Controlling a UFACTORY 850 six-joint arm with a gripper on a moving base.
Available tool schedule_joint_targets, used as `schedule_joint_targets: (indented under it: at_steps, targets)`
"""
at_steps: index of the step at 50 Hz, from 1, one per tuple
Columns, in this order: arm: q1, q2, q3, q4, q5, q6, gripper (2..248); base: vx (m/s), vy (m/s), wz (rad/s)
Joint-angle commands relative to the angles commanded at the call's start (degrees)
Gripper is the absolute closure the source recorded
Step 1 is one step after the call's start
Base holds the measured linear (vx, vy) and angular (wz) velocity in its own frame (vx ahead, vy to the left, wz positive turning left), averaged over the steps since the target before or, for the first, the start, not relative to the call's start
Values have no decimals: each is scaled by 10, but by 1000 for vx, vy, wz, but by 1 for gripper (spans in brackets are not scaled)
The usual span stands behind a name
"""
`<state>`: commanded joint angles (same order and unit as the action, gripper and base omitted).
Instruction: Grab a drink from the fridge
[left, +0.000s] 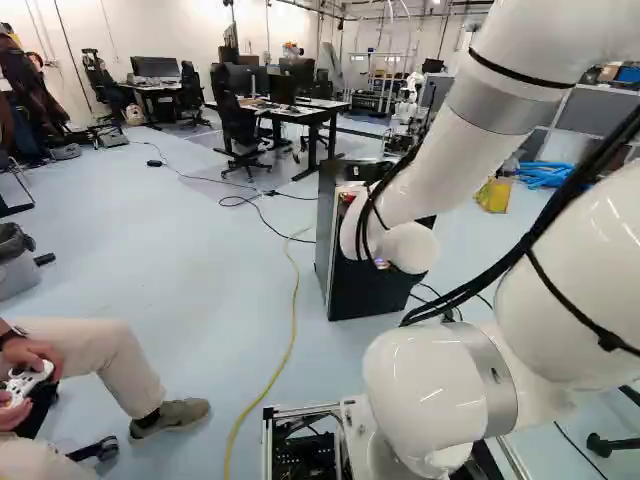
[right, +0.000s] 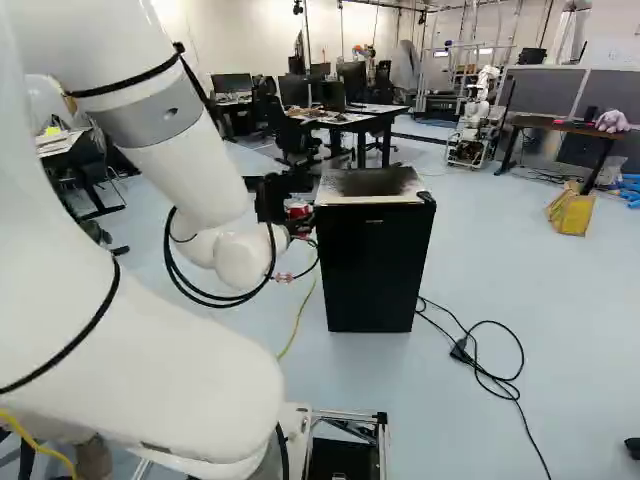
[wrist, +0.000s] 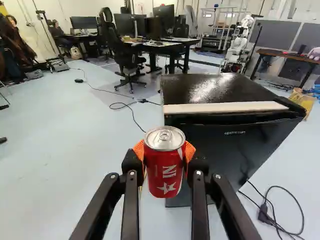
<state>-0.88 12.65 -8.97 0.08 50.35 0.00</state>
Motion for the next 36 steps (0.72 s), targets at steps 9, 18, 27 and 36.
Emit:
schedule_joint_targets:
  at_steps: [9,18,27,36]
  targets:
    - [4,15,18,0,-2,0,154,0,0,0]
    - [7,26,30,-1,-3,0,154,0,0,0]
    - [8,32,38,-1,-3,0,154,0,0,0]
    - [9,33,40,-1,-4,0,154,0,0,0]
